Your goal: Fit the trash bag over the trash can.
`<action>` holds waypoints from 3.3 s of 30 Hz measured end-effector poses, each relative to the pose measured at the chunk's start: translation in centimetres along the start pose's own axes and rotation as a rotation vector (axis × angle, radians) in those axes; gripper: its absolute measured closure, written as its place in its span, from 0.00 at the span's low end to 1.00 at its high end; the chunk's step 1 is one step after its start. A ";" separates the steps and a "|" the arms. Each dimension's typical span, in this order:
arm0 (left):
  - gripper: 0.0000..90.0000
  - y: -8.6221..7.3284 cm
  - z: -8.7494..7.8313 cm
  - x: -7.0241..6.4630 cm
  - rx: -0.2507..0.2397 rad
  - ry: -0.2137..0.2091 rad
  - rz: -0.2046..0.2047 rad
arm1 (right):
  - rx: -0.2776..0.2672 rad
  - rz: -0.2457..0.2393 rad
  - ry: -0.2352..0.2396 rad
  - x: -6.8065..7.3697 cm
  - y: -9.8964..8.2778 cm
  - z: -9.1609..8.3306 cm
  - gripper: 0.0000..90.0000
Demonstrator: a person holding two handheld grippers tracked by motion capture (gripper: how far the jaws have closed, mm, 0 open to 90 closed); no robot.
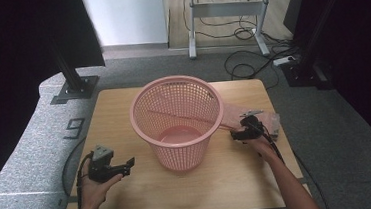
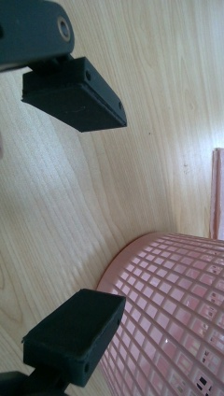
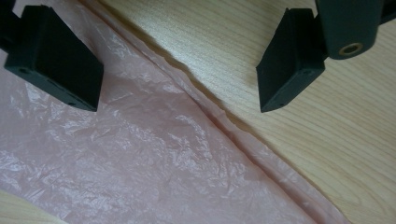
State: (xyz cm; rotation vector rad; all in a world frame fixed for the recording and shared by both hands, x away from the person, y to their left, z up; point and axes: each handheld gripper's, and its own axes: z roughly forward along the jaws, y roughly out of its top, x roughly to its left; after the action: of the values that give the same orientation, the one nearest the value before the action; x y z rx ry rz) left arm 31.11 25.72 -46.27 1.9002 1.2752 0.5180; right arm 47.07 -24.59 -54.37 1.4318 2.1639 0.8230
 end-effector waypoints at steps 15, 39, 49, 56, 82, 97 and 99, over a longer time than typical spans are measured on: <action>0.14 -0.2 -0.3 0.0 -0.008 -0.007 -0.034 | -0.061 0.020 0.011 -2.6 -0.2 0.1 0.64; 0.15 -0.1 0.4 -0.4 0.022 -0.052 0.031 | -0.033 0.035 0.098 -3.8 -5.5 -8.8 0.98; 0.16 0.4 1.4 -0.7 0.032 -0.080 0.022 | 0.019 -0.008 0.071 -3.7 -9.9 -13.9 0.97; 0.16 0.6 1.2 -0.7 0.021 -0.066 0.000 | -0.074 -0.052 0.040 -0.9 -7.6 -13.4 0.29; 0.16 0.5 1.5 0.1 0.040 -0.040 -0.020 | 0.003 -0.162 0.185 6.5 1.8 1.8 0.13; 0.16 0.3 1.4 0.1 0.057 -0.042 0.003 | 0.018 -0.135 0.221 4.5 1.1 0.1 0.95; 0.16 0.3 1.3 0.3 0.051 -0.042 -0.006 | 0.048 -0.106 0.263 3.5 0.8 -0.5 0.97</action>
State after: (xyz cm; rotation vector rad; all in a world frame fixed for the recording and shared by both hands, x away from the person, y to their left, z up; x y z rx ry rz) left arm 32.27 25.42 -46.90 1.9381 1.2776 0.4440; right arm 45.95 -21.29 -53.53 1.2787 2.4460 0.9724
